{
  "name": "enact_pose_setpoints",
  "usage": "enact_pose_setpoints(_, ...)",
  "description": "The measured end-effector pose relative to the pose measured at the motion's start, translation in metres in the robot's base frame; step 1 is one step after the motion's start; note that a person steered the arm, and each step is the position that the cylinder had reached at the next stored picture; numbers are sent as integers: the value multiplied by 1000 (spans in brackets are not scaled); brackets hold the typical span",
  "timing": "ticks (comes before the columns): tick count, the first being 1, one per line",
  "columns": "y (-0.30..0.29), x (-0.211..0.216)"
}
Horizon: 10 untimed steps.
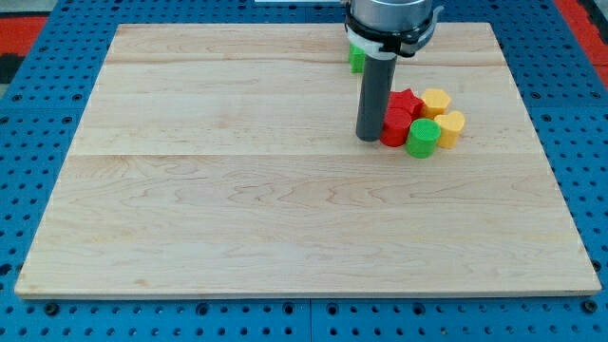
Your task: Move your arm closer to the group of blocks
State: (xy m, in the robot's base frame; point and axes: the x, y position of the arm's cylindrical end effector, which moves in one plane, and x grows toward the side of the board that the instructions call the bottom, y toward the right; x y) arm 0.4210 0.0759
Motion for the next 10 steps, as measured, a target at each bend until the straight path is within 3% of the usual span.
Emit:
enact_pose_setpoints(2, -2, 120)
enact_pose_setpoints(5, 189, 112)
enact_pose_setpoints(9, 204, -126)
enact_pose_setpoints(10, 176, -170)
